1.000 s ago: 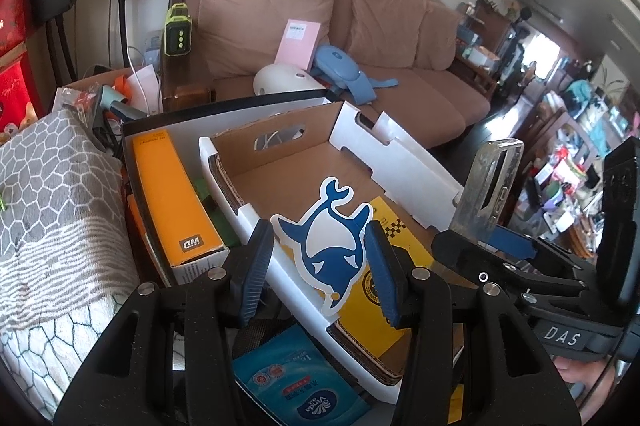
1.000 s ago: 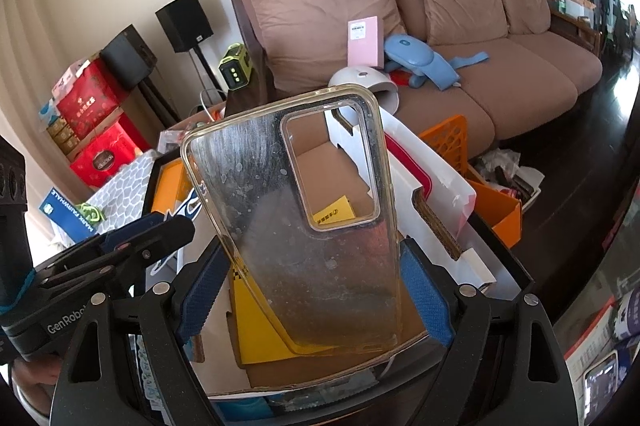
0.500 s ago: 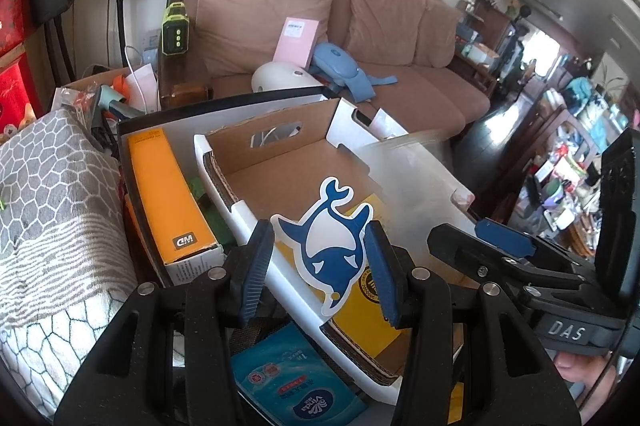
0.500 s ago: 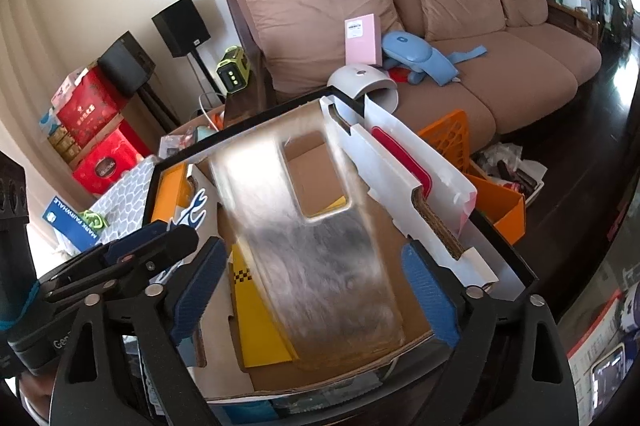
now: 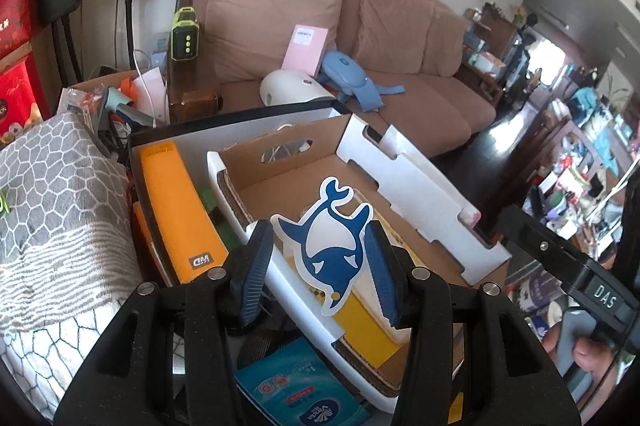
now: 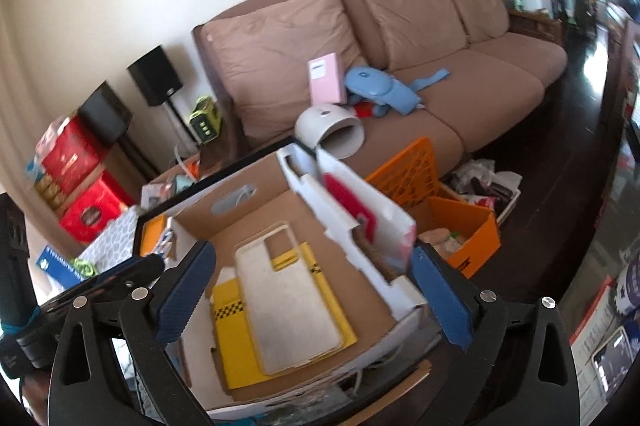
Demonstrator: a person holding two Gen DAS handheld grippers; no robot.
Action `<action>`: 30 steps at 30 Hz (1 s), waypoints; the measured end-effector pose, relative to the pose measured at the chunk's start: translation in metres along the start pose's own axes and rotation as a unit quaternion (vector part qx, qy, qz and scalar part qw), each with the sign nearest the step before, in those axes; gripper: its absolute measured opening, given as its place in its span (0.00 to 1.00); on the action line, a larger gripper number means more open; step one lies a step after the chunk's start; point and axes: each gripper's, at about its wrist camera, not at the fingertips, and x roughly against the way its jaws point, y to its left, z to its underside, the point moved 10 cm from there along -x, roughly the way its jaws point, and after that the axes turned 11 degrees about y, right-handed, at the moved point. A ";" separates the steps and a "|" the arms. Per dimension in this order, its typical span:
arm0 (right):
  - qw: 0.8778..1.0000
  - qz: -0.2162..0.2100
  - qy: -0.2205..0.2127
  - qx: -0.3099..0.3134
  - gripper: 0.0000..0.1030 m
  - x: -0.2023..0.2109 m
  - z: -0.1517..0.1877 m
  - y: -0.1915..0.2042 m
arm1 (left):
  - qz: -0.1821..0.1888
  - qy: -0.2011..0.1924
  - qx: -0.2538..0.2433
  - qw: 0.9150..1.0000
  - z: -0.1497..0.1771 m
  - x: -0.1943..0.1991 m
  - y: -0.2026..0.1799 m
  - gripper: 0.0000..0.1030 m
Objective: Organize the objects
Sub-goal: 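Open the right tool while the left tool lowers the whale cutout onto the case, then open the left tool to release the whale cutout into the box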
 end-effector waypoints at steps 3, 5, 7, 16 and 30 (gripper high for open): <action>1.000 0.001 0.002 -0.014 0.97 -0.001 -0.002 -0.007 | 0.000 0.010 -0.020 1.000 0.002 -0.005 -0.012 0.43; 1.000 0.004 -0.007 -0.018 0.97 0.003 -0.004 -0.008 | 0.004 0.014 -0.033 0.999 0.006 -0.008 -0.022 0.43; 1.000 0.006 -0.025 -0.016 0.97 0.012 -0.008 -0.006 | 0.013 0.024 -0.044 0.999 0.010 -0.012 -0.031 0.43; 0.999 0.022 -0.043 -0.015 0.98 0.017 -0.013 -0.010 | -0.003 0.035 -0.064 0.997 0.018 -0.015 -0.039 0.77; 0.999 0.013 -0.036 -0.007 0.98 0.013 -0.009 -0.001 | -0.011 0.011 -0.018 1.000 0.020 0.017 0.024 0.78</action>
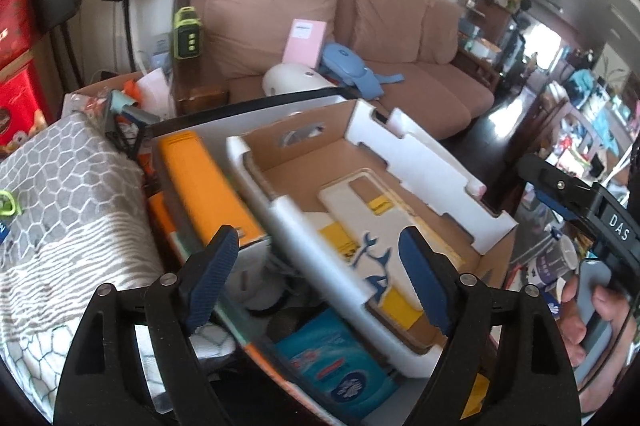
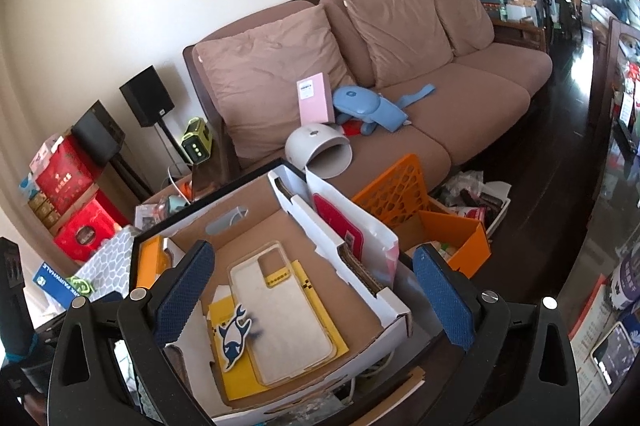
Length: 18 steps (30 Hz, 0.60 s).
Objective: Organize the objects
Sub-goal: 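Open the left tool to release the whale cutout into the box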
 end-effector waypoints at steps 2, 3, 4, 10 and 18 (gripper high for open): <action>1.000 0.001 0.001 0.003 0.98 -0.001 0.001 0.001 | 0.005 -0.002 0.020 1.000 0.002 0.005 0.013 0.78; 1.000 0.002 0.003 0.005 0.98 -0.002 0.002 0.002 | 0.007 -0.003 0.027 1.000 0.003 0.007 0.017 0.78; 1.000 0.002 0.005 0.007 0.98 -0.003 0.003 0.004 | 0.011 -0.003 0.034 0.999 0.004 0.009 0.021 0.78; 0.999 0.000 0.023 0.025 0.98 -0.014 0.010 0.015 | 0.010 -0.006 0.019 1.000 0.007 0.020 0.028 0.78; 0.999 0.027 0.028 0.038 0.98 -0.020 0.014 0.012 | -0.025 -0.029 -0.018 0.999 0.009 0.062 0.047 0.78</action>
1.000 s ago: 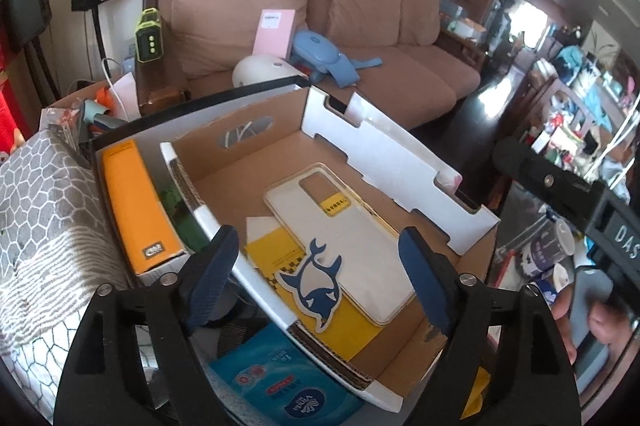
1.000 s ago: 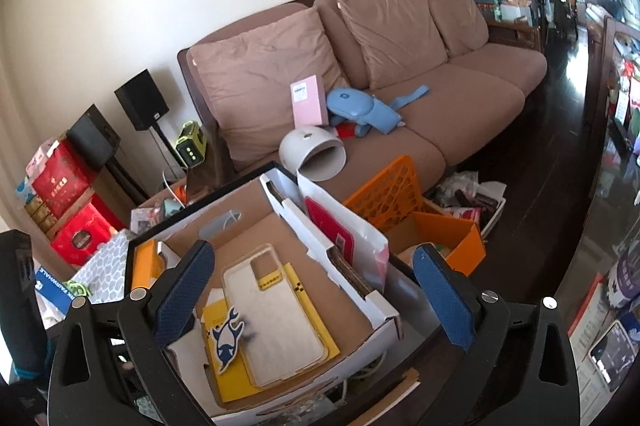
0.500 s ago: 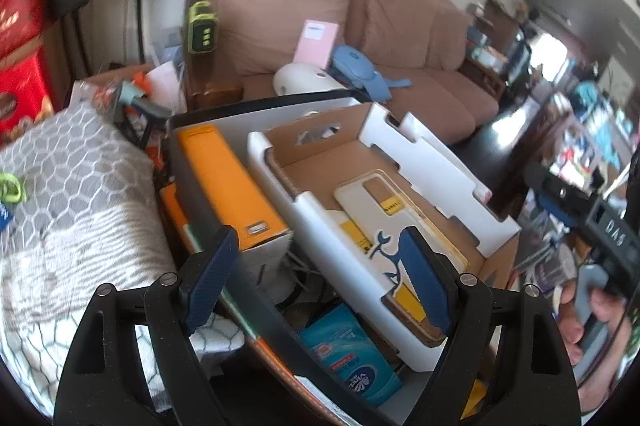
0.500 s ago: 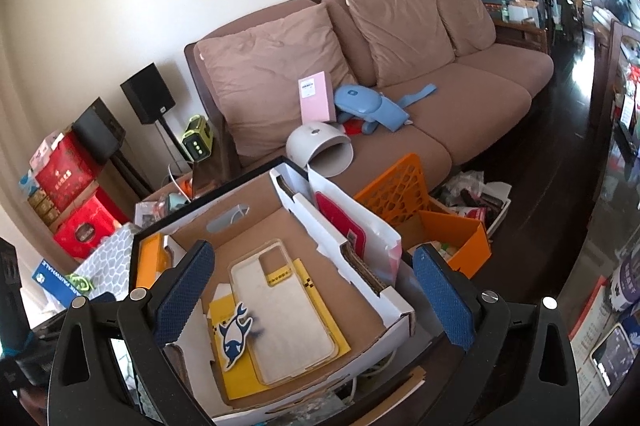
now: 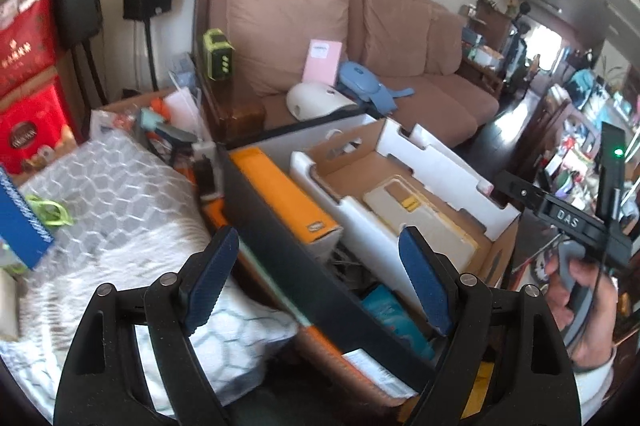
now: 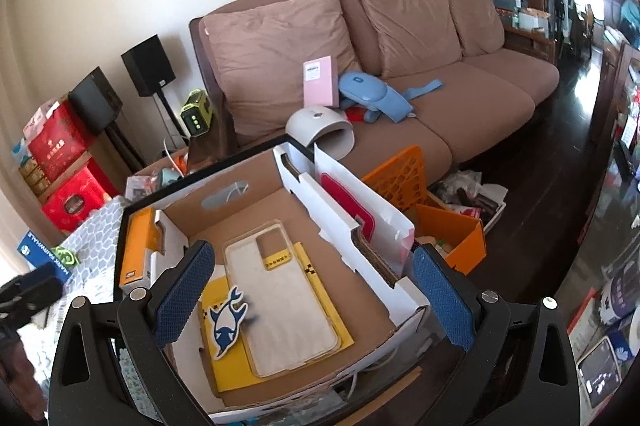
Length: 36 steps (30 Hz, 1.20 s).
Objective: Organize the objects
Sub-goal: 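Open the left tool to release the whale cutout into the box, then move both open tools back over the table toward the green cable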
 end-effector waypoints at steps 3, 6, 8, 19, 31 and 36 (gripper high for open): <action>1.000 0.008 0.005 0.003 0.98 -0.003 0.002 0.003 | -0.002 0.002 0.017 1.000 0.018 0.020 0.021 0.78; 1.000 0.007 0.006 0.021 0.98 -0.002 0.004 0.017 | -0.004 0.007 0.015 1.000 0.046 0.035 0.039 0.78; 0.999 0.006 0.011 0.038 0.98 -0.001 0.009 0.030 | -0.016 0.012 0.031 0.999 0.068 0.047 0.064 0.78; 0.992 -0.052 0.011 0.116 0.98 0.031 0.050 0.134 | 0.002 0.010 0.179 0.984 0.129 0.092 0.176 0.78; 0.989 -0.069 0.028 0.131 0.98 0.026 0.062 0.182 | -0.061 -0.050 0.205 0.976 0.114 0.135 0.249 0.78; 0.985 -0.077 0.043 0.146 0.98 0.012 0.066 0.204 | -0.110 -0.068 0.264 0.956 0.134 0.152 0.317 0.78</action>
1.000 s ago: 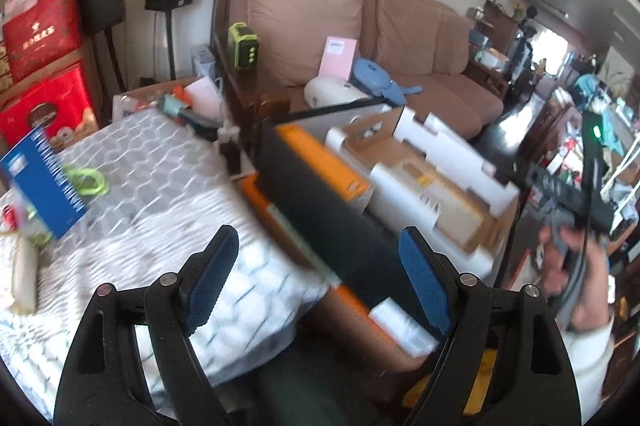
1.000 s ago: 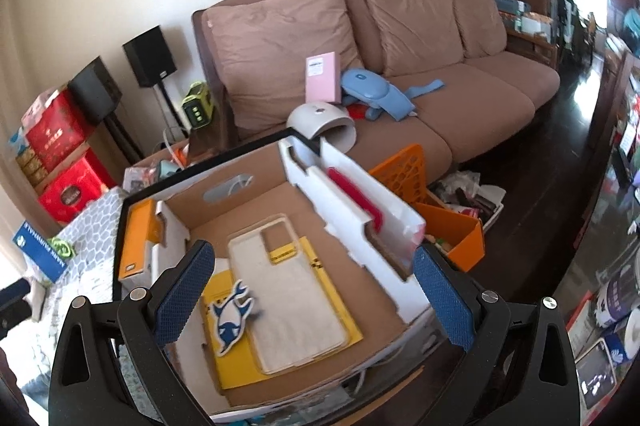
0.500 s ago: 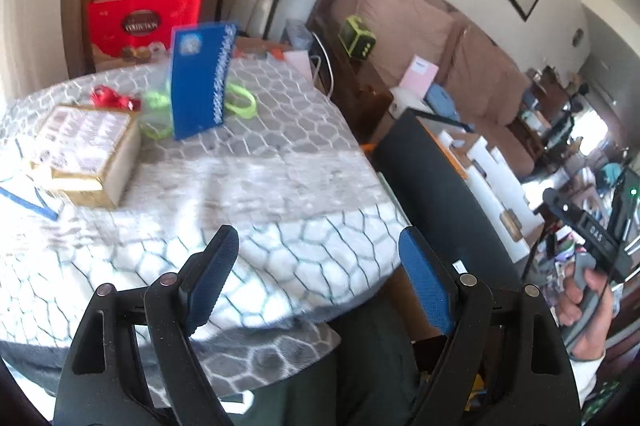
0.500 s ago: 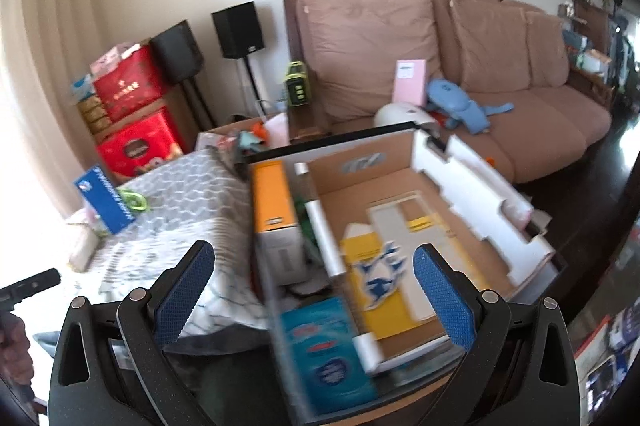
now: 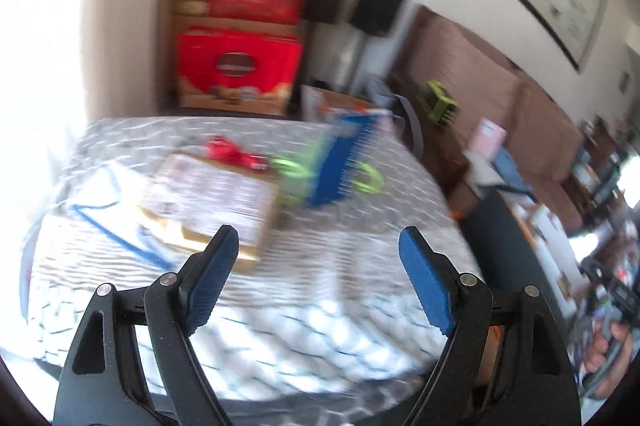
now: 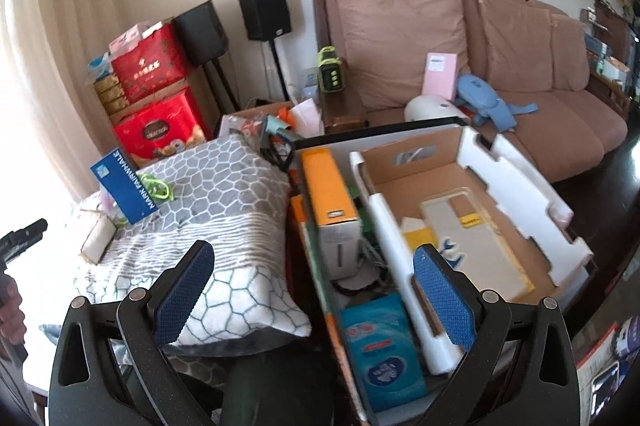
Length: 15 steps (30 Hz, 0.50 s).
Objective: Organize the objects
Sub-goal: 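Move both open tools back over the table toward the green cable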
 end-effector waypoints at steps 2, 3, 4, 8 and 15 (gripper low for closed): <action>1.000 -0.005 0.009 0.010 0.98 -0.010 -0.002 0.011 | -0.012 0.001 0.029 1.000 -0.003 -0.003 0.031 0.78; 1.000 -0.008 0.012 0.016 0.98 -0.015 -0.003 0.018 | -0.019 0.001 0.041 0.999 -0.004 -0.004 0.044 0.78; 0.999 -0.011 0.017 0.025 0.98 -0.021 -0.003 0.026 | -0.024 0.001 0.049 0.999 -0.004 -0.005 0.055 0.78; 0.998 -0.023 0.033 0.043 0.98 -0.040 -0.003 0.051 | -0.043 0.003 0.073 0.996 -0.004 -0.009 0.095 0.78; 0.996 -0.038 0.058 0.064 0.98 -0.071 -0.004 0.085 | -0.056 0.012 0.091 0.994 0.002 -0.017 0.131 0.78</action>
